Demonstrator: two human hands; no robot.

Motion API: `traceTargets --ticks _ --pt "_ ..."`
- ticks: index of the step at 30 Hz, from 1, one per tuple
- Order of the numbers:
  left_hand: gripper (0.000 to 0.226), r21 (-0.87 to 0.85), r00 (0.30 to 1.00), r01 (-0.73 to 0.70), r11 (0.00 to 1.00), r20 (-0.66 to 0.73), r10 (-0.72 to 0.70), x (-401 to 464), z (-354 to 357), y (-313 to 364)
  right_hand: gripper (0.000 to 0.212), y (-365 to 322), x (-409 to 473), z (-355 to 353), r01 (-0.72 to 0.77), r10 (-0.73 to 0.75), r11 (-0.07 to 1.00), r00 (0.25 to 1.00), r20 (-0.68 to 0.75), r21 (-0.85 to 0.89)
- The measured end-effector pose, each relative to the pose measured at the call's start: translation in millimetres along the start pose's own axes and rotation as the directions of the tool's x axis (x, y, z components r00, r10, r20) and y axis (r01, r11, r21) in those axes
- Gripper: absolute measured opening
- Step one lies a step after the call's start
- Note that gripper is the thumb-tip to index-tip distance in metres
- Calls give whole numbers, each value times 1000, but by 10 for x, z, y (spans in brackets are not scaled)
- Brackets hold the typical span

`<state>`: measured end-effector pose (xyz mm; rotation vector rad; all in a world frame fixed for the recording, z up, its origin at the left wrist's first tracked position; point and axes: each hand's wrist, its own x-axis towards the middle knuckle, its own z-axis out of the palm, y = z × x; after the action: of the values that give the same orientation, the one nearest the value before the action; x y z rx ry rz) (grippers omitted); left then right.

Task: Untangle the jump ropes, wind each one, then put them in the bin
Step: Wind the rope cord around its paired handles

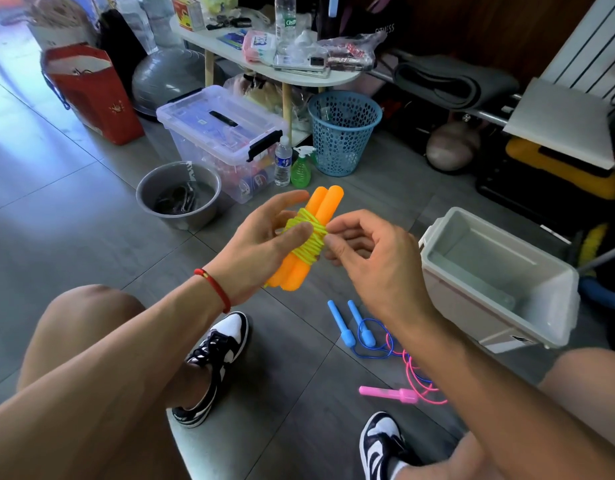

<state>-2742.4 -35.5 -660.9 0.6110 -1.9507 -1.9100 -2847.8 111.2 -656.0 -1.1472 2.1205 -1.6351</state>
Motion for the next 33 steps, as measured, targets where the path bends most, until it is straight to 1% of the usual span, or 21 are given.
traceTargets --ticks 4,8,11,13,16,19,22,24,29,33 --pt "50 137 994 -100 985 -25 105 -12 10 14 6 -8 29 -10 -49 49 998 999 -1 28" --pt "45 188 990 -133 973 -17 139 -21 31 28 15 -2 33 -10 45 -41 992 998 38 -122" --pt "40 208 985 -171 963 15 172 -36 24 23 12 1 20 10 76 -77 976 997 2 -203" --pt "37 257 978 -206 944 39 203 -35 8 20 9 -1 7 23 88 -95 966 995 -17 -242" --pt "27 369 969 -247 896 74 237 -7 -32 5 9 2 32 28 91 -92 959 996 7 -270" --pt "15 453 960 -280 846 114 257 21 -53 -1 11 19 58 28 156 -147 911 988 52 -381" --pt "14 440 965 -263 859 100 244 24 -47 8 7 34 28 71 249 -234 835 968 92 -491" --pt "16 410 969 -245 879 78 234 29 -45 13 8 54 10 100 278 -277 815 958 79 -508" --pt "24 318 976 -215 923 32 217 66 -21 24 9 101 -38 192 276 -352 856 930 -103 -437" --pt "21 331 975 -219 918 33 220 87 30 -10 14 125 -93 277 238 -324 889 930 -172 -390"
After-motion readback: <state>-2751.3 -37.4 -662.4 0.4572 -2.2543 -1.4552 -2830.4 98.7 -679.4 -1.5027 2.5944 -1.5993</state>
